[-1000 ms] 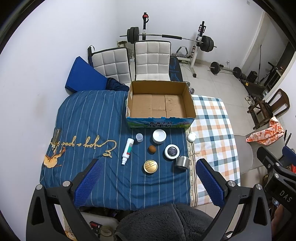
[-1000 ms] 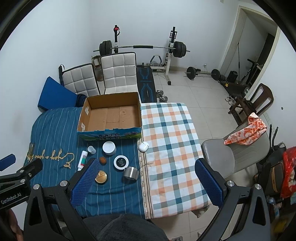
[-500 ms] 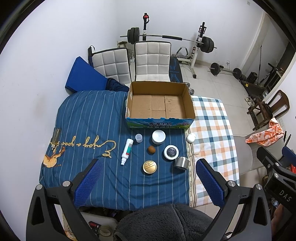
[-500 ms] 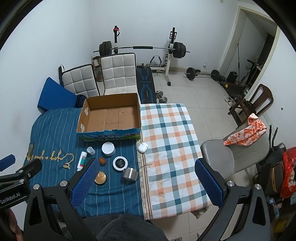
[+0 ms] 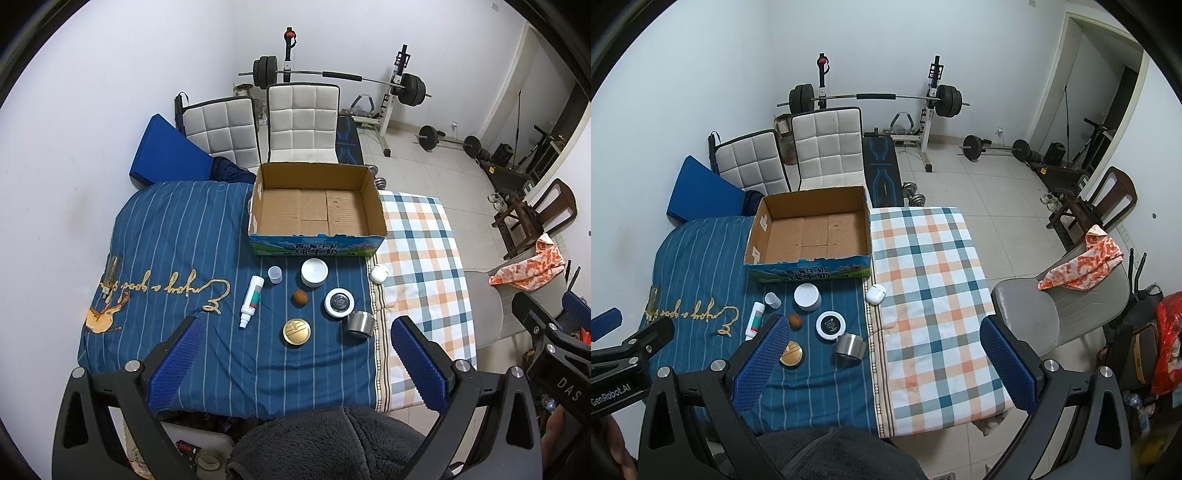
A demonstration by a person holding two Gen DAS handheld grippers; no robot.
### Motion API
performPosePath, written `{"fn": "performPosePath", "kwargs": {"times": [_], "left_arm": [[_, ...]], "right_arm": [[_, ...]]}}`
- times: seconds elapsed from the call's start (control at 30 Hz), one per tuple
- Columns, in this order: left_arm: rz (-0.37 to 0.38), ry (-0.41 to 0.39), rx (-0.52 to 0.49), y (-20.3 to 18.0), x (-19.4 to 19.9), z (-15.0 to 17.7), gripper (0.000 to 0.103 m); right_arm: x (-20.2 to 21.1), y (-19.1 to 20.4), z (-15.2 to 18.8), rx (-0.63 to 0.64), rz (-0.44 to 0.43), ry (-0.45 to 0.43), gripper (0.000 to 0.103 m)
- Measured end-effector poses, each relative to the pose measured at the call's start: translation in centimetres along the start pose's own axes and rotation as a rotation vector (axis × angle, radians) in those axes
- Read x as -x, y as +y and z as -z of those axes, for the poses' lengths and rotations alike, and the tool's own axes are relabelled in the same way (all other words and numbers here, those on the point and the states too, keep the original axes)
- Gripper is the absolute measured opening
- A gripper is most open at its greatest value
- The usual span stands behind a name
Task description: Organize rigid objects
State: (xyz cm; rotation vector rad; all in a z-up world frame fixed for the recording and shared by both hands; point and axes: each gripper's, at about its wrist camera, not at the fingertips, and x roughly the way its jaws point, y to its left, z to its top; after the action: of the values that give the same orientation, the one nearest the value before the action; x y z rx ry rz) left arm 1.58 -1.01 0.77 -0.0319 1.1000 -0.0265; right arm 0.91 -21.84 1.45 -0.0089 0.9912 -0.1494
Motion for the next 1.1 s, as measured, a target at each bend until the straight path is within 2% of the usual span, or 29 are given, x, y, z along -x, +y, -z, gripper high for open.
{"fn": "performPosePath", "kwargs": {"times": [1.1], "left_arm": [[-0.007, 0.001, 0.003, -0.63, 0.52, 0.43, 0.103]], "right_arm": [[-0.2, -0.72, -0.35, -0.008, -0.01, 0.001, 0.103]]}}
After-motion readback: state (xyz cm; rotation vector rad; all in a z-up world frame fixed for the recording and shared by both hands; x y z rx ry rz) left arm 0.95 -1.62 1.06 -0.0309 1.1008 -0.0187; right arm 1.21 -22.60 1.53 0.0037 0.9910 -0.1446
